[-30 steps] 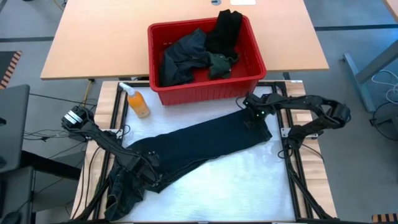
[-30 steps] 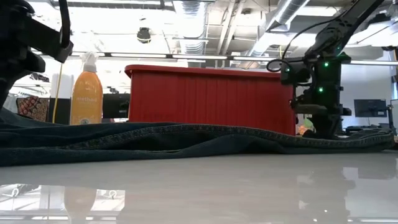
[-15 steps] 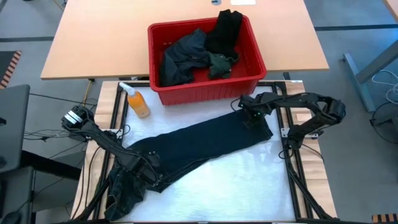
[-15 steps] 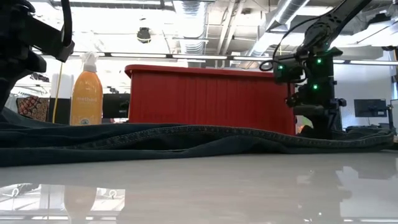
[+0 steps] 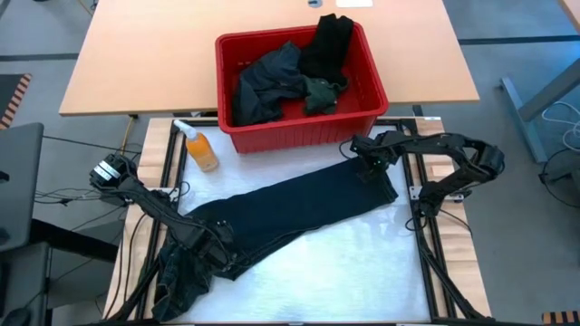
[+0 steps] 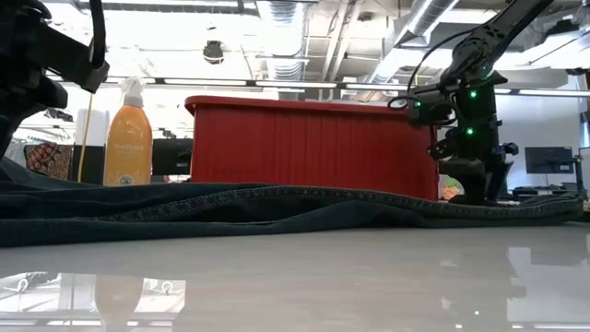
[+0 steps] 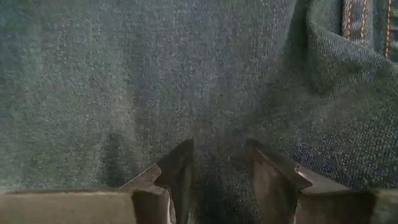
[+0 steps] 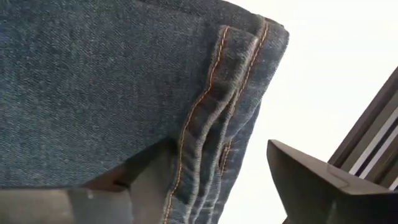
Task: Fold Laundry from Bin
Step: Fold the dark blue jeans
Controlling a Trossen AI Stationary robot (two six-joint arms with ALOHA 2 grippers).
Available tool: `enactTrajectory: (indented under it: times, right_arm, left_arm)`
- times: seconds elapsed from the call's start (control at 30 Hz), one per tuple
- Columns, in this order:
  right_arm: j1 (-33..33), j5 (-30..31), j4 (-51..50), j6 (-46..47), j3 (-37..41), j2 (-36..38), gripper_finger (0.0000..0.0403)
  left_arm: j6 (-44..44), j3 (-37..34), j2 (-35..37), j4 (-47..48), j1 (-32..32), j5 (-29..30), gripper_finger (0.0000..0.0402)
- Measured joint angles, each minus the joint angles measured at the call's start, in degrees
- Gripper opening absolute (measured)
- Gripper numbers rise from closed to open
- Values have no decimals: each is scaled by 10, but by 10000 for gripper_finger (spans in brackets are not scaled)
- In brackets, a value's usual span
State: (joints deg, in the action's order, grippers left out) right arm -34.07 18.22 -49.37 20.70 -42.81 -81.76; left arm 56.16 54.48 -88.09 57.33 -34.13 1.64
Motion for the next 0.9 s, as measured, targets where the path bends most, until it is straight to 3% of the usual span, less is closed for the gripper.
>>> enactTrajectory:
  times: [0.23,0.4,0.53,0.9]
  right_arm:
    - [-46,-3,24,-36,8,1,322]
    - [-92,-61,104,-58,52,4,322]
    - [-93,-85,176,-59,76,3,322]
    - [-139,-170,222,-47,106,5,292]
  left_arm:
    - [5,0,0,1,0,-3,135]
    - [3,0,0,1,0,-10,135]
    - [-10,0,0,2,6,-14,135]
    - [8,0,0,1,2,-24,135]
